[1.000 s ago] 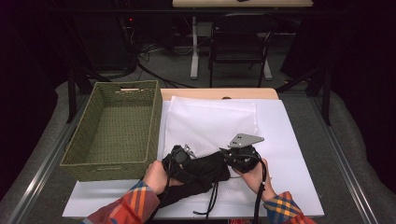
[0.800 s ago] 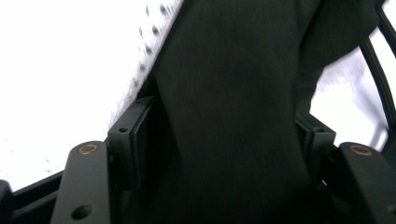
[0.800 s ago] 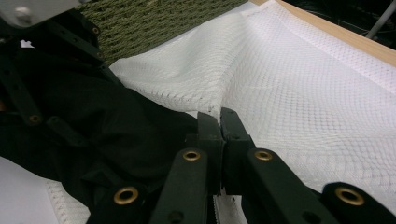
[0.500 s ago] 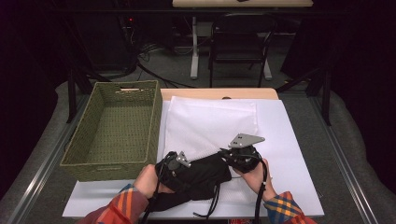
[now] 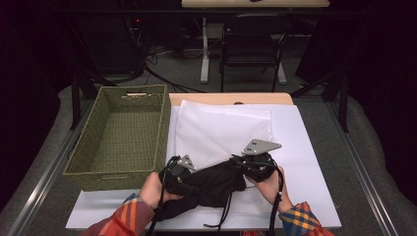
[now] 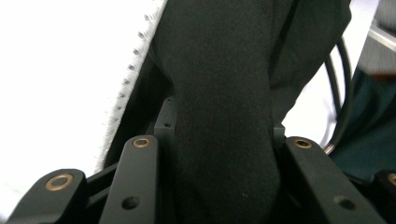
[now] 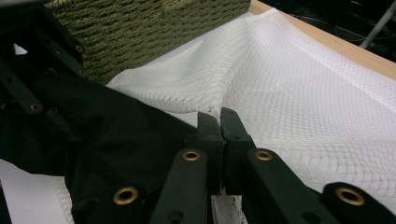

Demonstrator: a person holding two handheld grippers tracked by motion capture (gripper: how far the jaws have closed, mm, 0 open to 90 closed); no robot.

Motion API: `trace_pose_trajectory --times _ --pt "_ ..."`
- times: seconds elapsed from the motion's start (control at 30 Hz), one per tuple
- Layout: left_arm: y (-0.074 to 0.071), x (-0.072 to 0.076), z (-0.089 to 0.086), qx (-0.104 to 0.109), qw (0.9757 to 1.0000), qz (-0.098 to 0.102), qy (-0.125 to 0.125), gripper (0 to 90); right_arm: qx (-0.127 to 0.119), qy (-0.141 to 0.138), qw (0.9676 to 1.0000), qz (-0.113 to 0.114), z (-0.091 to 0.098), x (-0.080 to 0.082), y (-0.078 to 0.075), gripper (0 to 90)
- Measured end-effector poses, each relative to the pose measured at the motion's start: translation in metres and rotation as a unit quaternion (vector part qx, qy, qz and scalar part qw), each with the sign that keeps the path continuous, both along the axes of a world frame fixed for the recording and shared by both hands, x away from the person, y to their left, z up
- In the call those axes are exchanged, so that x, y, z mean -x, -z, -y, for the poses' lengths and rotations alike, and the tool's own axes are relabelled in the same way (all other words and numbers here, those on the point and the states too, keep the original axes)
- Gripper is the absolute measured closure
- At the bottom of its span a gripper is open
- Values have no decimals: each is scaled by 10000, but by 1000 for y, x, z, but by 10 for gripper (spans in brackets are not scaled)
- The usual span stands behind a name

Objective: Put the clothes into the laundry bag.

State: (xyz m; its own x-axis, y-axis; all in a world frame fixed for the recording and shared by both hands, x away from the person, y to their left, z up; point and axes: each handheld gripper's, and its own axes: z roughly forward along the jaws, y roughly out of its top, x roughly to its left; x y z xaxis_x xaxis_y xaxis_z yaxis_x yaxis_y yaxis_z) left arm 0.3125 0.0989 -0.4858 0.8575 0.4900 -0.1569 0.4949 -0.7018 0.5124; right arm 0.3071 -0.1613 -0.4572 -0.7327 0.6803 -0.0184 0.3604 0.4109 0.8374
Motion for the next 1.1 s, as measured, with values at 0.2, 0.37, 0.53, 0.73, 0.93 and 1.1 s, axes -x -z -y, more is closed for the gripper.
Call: trace_pose_trajectory --times 0.2,0.37,0.53,0.73,0.93,1.1 --pt "13 -7 8 -91 9985 21 -532 605 18 11 10000 -49 -1 -1 3 892" --pt "23 -4 13 -301 9986 117 -428 455 80 -10 9999 -145 0 -2 10 892" --pt "23 0 6 -401 9987 188 -261 273 75 14 9998 -194 3 -2 11 891" --pt "19 7 -7 -346 9992 149 -142 178 75 0 9997 -218 5 -3 11 890" --pt "22 14 -12 -402 9988 111 272 100 101 7 9997 -234 5 -4 12 889" --pt "27 11 -14 -364 9987 88 354 90 100 17 9996 -251 5 -4 13 889"
